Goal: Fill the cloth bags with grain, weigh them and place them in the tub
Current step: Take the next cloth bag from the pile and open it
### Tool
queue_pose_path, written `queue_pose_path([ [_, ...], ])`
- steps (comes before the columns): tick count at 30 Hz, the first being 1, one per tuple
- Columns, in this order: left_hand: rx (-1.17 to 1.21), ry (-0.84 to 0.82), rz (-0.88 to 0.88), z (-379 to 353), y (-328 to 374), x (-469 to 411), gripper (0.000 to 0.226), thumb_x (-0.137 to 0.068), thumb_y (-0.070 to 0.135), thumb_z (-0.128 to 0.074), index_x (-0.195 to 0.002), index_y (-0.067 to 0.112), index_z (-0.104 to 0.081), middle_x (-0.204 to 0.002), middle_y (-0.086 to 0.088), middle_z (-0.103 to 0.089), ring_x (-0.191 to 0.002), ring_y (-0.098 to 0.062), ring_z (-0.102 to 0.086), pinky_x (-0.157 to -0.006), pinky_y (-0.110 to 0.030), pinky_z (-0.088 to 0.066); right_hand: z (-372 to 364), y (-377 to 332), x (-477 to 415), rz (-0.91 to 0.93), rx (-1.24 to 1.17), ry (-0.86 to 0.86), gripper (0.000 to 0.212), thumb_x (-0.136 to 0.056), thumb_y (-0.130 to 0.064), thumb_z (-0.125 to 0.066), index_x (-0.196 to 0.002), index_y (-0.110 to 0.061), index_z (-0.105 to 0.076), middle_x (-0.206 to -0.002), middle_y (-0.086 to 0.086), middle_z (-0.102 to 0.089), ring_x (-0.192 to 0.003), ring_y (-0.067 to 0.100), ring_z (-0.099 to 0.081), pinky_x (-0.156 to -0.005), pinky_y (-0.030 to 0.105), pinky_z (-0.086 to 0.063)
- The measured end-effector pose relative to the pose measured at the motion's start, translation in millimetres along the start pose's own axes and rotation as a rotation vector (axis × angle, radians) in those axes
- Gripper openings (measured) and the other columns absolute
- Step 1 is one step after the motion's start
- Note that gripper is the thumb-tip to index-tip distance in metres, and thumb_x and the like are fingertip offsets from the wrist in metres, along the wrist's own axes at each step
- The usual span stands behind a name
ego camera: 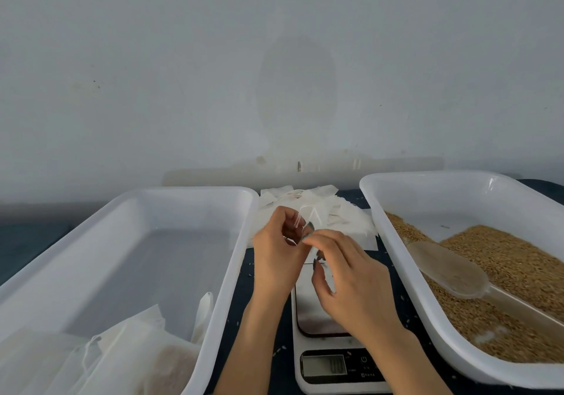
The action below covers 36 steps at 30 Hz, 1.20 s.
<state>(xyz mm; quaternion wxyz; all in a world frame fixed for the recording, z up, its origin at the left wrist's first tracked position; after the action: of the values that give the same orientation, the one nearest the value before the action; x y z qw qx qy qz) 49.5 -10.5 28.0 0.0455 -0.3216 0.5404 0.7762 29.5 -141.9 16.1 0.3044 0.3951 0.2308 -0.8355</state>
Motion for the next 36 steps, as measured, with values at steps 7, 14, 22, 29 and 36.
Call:
queue_pose_path([
  [7, 0.038, -0.029, 0.036, -2, 2, -2, 0.025, -0.079, 0.004, -0.071, -0.078, 0.024, -0.057, -0.074, 0.013, -0.063, -0.064, -0.004, -0.058, -0.058, -0.012, -0.045, -4, 10, 2, -0.142, 0.126, -0.067, 0.052, -0.074, -0.014, -0.078, -0.121, -0.018, -0.055, -0.114, -0.005, -0.063, -0.088, 0.011, -0.065, -0.051, 0.014, -0.042],
  [14, 0.008, -0.159, -0.026, 0, 6, 3, 0.006, -0.070, 0.030, -0.058, -0.075, 0.030, -0.055, -0.077, 0.011, -0.060, -0.071, -0.009, -0.055, -0.062, -0.028, -0.048, -1, 15, 1, -0.150, 0.181, -0.094, 0.024, -0.082, -0.039, -0.070, -0.101, -0.024, -0.070, -0.091, -0.011, -0.067, -0.090, 0.015, -0.061, -0.053, 0.022, -0.047],
  [22, 0.113, -0.563, 0.042, 11, 0, 3, 0.063, -0.075, 0.026, -0.059, -0.136, 0.032, -0.042, -0.137, 0.018, -0.050, -0.134, -0.001, -0.042, -0.107, -0.025, -0.040, 3, 14, 0, -0.235, -0.085, -0.154, 0.020, -0.074, -0.023, -0.080, -0.087, -0.027, -0.065, -0.104, -0.015, -0.065, -0.091, 0.000, -0.060, -0.064, 0.018, -0.053],
  [29, -0.178, -0.628, 0.084, 8, -10, 4, 0.049, -0.077, 0.017, -0.070, -0.122, 0.030, -0.055, -0.109, 0.014, -0.065, -0.101, -0.003, -0.060, -0.087, -0.026, -0.052, 5, 16, 1, -0.214, -0.022, -0.262, 0.031, -0.075, -0.016, -0.079, -0.101, -0.025, -0.064, -0.108, -0.008, -0.062, -0.074, 0.005, -0.065, -0.058, 0.011, -0.040],
  [36, -0.291, -0.527, -0.035, 8, -8, 0, 0.036, -0.080, 0.029, -0.076, -0.111, 0.030, -0.058, -0.101, 0.016, -0.066, -0.093, -0.004, -0.061, -0.079, -0.024, -0.052, 6, 10, 0, -0.459, -0.384, -0.212, 0.016, -0.084, -0.058, -0.051, -0.092, -0.047, -0.060, -0.105, -0.028, -0.052, -0.098, -0.002, -0.059, -0.083, 0.016, -0.047],
])
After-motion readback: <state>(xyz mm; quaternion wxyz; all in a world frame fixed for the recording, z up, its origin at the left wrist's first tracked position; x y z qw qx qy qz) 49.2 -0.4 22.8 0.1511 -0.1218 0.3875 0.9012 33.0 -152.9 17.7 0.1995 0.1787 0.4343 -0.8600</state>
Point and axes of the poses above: each hand's wrist, its own x-axis away from the middle knuckle, its own z-axis out of the back of the hand, y = z × x, the point moved 1 cm from there along -x, towards the middle knuckle
